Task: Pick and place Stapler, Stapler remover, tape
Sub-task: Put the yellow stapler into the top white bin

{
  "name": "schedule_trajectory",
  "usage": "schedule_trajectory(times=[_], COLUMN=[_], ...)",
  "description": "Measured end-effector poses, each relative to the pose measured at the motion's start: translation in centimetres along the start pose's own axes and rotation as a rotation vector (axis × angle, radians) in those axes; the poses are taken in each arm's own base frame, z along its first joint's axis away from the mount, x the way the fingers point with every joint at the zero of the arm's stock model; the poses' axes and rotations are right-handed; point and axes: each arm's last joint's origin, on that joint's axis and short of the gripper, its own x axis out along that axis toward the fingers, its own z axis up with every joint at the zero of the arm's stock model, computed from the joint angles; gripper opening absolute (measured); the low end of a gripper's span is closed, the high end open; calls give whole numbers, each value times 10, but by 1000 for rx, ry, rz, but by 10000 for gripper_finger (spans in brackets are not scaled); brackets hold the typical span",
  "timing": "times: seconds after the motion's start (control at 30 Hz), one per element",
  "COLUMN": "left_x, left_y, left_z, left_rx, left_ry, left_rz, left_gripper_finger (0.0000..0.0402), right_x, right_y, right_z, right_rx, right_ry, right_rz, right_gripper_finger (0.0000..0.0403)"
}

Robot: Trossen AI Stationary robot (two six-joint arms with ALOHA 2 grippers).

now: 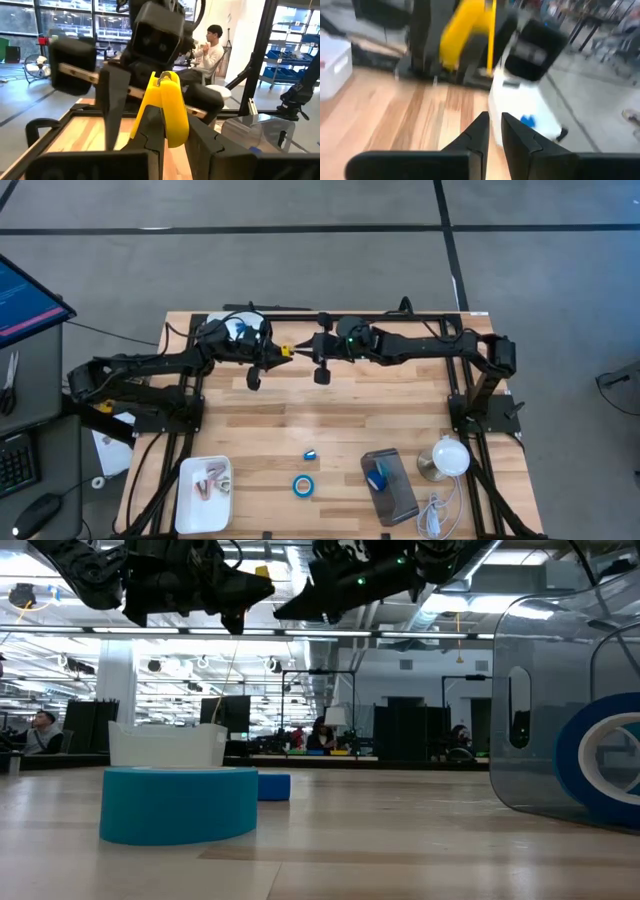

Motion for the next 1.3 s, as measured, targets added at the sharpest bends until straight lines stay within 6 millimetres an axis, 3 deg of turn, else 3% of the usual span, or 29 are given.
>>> schedule_trajectory(times=[0.33,0.47,0.73,0.93,1.13,1.3], left_x=[-24,-42,-90,-115,-117,-117], left_y=[34,53,85,91,90,90], left_z=[-6,-12,-28,-48,-51,-52], left_rx=[-32,-89,-257,-382,-388,-396], left_ry=[71,128,259,444,482,495], left_rz=[164,282,607,934,1075,1077], left_gripper_finger=[40,39,39,39,45,87], right_x=[-29,-43,-72,-79,-79,-79], right_y=[-4,0,-2,-4,-10,-12], right_z=[14,23,37,42,42,41], right_rx=[-9,-31,-26,-30,-22,-18], right_ry=[90,118,130,112,104,106], right_rz=[-8,-6,-2,-12,-31,-36], right_gripper_finger=[18,2,7,7,8,8])
